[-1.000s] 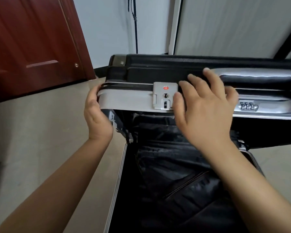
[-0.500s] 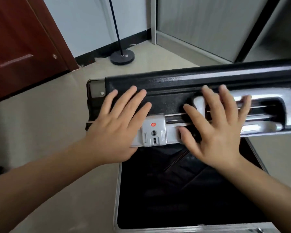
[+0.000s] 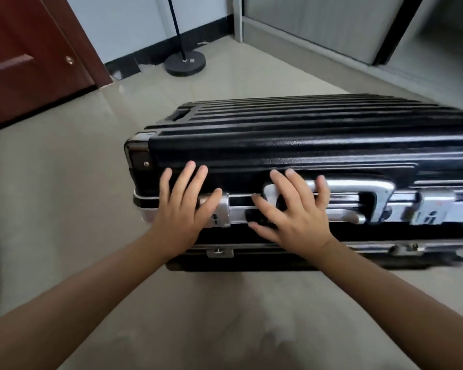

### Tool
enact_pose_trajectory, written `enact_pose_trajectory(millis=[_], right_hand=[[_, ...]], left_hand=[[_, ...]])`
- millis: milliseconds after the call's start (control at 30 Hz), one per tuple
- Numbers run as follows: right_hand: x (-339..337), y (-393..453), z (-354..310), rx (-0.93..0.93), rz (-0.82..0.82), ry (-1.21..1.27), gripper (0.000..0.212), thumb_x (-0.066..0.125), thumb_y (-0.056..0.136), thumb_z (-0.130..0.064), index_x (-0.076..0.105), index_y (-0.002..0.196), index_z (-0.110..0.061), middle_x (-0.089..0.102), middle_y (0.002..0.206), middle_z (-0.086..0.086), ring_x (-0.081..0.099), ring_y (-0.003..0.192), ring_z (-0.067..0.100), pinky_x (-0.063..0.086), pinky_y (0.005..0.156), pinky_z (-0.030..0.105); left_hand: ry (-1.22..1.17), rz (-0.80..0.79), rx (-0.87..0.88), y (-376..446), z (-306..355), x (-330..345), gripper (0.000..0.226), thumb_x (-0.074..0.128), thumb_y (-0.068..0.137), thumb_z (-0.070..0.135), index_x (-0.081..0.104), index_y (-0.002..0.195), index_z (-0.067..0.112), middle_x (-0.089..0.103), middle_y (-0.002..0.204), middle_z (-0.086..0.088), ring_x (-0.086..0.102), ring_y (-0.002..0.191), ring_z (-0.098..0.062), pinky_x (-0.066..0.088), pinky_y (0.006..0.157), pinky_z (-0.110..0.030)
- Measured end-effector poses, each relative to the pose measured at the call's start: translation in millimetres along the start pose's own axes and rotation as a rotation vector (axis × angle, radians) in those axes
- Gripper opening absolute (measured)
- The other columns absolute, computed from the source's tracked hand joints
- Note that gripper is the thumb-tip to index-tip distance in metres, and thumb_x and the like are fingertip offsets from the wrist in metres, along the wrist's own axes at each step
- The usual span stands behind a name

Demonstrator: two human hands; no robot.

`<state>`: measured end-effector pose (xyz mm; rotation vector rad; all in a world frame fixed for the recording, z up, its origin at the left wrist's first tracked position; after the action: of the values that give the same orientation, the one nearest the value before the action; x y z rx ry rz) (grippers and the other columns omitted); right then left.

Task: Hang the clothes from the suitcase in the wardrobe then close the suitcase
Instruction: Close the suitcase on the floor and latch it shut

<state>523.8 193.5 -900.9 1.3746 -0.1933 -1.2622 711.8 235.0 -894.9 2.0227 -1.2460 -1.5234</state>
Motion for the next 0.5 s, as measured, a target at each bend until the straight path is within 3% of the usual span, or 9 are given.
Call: enact_pose_trajectory(millis=[133, 200, 267, 367, 433, 500], right_hand=[[-8, -21, 24, -0.021, -0.021, 0.081, 0.047, 0.045, 0.080, -0.064, 0.050, 0.109, -0.027, 0.045, 0.116, 0.006, 0.045, 0.107, 0.025, 0.018, 0.098, 0.043], [-17, -27, 32, -0.004, -0.045, 0.109, 0.059, 0.051, 0.072, -0.069, 0.049, 0.111, -0.024, 0.044, 0.111, 0.005, 0.045, 0.101, 0.023, 0.024, 0.093, 0.040], [-22, -26, 37, 0.022, -0.098, 0.123, 0.068, 0.051, 0.063, -0.070, 0.047, 0.109, -0.020, 0.042, 0.102, 0.004, 0.042, 0.090, 0.022, 0.028, 0.079, 0.035], [-20, -27, 41, 0.027, -0.143, 0.155, 0.055, 0.048, 0.069, -0.067, 0.049, 0.090, -0.016, 0.050, 0.075, 0.003, 0.036, 0.072, 0.018, 0.024, 0.066, 0.031], [-19, -48, 38, -0.060, -0.160, 0.181, 0.042, 0.047, 0.085, -0.054, 0.053, 0.074, -0.014, 0.051, 0.057, 0.001, 0.043, 0.063, 0.017, 0.026, 0.068, 0.031], [-21, -78, 32, -0.109, -0.223, 0.271, 0.048, 0.038, 0.095, -0.039, 0.059, 0.060, -0.014, 0.052, 0.054, -0.001, 0.049, 0.060, 0.016, 0.028, 0.071, 0.031]], left_hand=[[-0.004, 0.023, 0.091, -1, 22, -2, 0.023, 0.051, 0.089, 0.022, 0.050, 0.111, 0.015, 0.046, 0.120, -0.018, 0.046, 0.113, -0.033, 0.034, 0.093, -0.050], [0.058, 0.003, 0.143, -7, 33, -2, 0.038, 0.061, 0.079, 0.034, 0.051, 0.111, 0.017, 0.046, 0.120, -0.016, 0.046, 0.114, -0.031, 0.032, 0.098, -0.050], [0.093, 0.001, 0.172, -12, 39, 1, 0.040, 0.057, 0.082, 0.043, 0.050, 0.113, 0.019, 0.046, 0.121, -0.014, 0.041, 0.120, -0.029, 0.024, 0.106, -0.049], [0.149, -0.082, 0.285, -28, 32, 6, 0.044, 0.038, 0.090, 0.054, 0.044, 0.123, 0.025, 0.038, 0.136, -0.009, 0.024, 0.133, -0.021, 0.009, 0.112, -0.052], [0.112, -0.154, 0.340, -39, 28, 6, 0.047, 0.030, 0.091, 0.055, 0.041, 0.126, 0.025, 0.028, 0.145, -0.011, 0.010, 0.143, -0.022, 0.004, 0.112, -0.054], [0.017, -0.189, 0.261, -40, 30, -1, 0.046, 0.024, 0.095, 0.053, 0.044, 0.123, 0.022, 0.035, 0.137, -0.013, 0.012, 0.143, -0.026, 0.006, 0.111, -0.054]])
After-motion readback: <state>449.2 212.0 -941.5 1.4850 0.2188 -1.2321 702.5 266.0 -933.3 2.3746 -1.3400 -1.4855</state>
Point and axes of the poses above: each hand's wrist, its own y-axis towards the middle knuckle, its own x-axis out of the palm, z = x × y, the point moved 3 cm from there along y, towards the middle knuckle
